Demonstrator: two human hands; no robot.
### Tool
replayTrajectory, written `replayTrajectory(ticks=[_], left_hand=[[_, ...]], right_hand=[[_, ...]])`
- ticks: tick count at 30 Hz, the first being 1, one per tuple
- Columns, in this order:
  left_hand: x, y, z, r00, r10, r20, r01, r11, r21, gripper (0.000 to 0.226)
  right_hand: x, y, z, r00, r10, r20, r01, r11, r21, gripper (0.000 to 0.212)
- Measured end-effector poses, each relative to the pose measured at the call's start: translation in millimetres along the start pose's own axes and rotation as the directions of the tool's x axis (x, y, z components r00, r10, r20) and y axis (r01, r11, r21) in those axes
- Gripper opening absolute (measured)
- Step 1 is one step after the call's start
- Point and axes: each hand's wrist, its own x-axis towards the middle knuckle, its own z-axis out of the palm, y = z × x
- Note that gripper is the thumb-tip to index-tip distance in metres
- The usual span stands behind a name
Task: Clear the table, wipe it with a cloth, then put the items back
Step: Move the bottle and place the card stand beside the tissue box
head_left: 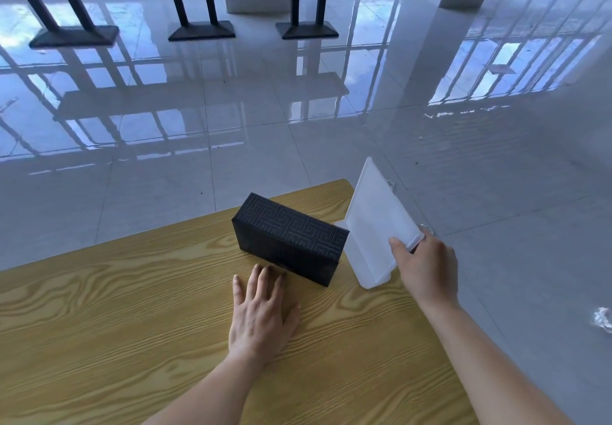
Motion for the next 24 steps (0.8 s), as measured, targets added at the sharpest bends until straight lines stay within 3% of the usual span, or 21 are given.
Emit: replayTrajectory(ticks=[8, 24], left_hand=[[0.7, 0.1, 2.6, 1.000, -0.009, 0.001, 0.009, 1.000, -0.001, 0.073], [1.7, -0.6, 2.0, 1.000, -0.010, -0.005, 0.010, 1.000, -0.012, 0.071]], right_hand=[[27.3, 0.7, 18.9, 0.999, 0.041, 0.013, -0.041, 0.999, -0.012, 0.029], [81.7, -26.8, 44.5, 0.998, 0.038, 0.056, -0.037, 0.999, -0.010, 0.029]])
